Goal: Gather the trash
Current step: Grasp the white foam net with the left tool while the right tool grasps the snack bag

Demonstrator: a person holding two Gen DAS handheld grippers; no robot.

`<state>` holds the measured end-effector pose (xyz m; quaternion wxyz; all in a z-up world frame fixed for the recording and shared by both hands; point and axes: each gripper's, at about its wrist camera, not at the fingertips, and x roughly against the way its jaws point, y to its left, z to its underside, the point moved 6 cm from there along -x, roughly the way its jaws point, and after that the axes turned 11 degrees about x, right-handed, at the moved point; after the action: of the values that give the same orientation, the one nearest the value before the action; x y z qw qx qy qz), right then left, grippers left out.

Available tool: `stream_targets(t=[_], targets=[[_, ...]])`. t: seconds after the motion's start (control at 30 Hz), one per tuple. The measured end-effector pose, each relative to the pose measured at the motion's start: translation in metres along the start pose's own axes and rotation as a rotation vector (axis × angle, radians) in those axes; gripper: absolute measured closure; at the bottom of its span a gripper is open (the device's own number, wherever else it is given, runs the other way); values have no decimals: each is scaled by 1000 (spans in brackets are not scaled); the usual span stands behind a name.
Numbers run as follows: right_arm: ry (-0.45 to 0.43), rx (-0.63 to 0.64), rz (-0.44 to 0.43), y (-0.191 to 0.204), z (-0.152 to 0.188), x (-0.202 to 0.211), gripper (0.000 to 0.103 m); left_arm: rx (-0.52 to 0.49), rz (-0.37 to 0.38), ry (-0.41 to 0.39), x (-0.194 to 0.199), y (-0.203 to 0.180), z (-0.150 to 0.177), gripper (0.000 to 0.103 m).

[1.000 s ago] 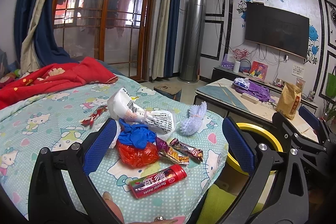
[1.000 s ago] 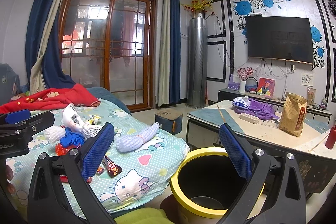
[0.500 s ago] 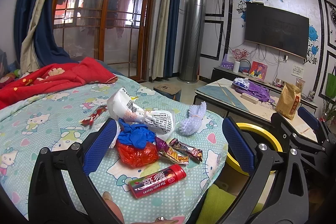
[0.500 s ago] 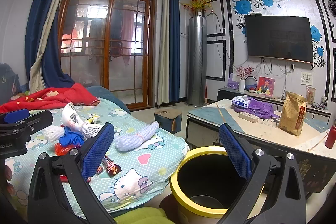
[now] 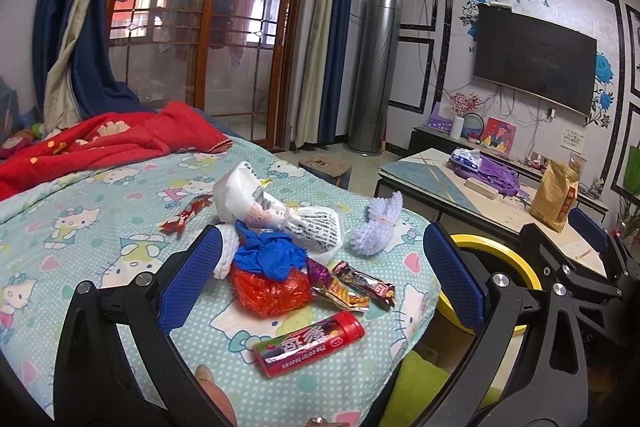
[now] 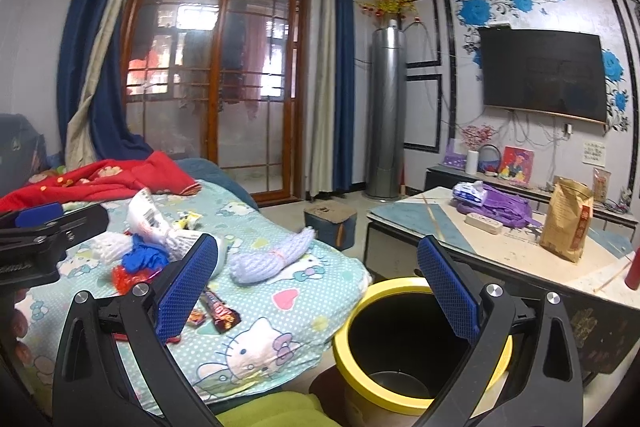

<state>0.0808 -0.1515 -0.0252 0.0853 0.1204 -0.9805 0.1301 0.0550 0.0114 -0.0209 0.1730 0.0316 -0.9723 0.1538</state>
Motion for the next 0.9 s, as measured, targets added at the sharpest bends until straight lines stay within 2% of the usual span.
stream_targets(t=[0.43, 0.7, 0.9], targets=[[1, 139, -207, 50, -13, 1, 6, 78, -64, 1, -4, 39, -14, 11], [11, 238, -366, 88, -17, 0, 6, 139, -104, -7, -6, 71, -25, 11], [46, 253, -451, 108, -19, -8, 6, 194, -150, 1, -9, 101, -30, 11]])
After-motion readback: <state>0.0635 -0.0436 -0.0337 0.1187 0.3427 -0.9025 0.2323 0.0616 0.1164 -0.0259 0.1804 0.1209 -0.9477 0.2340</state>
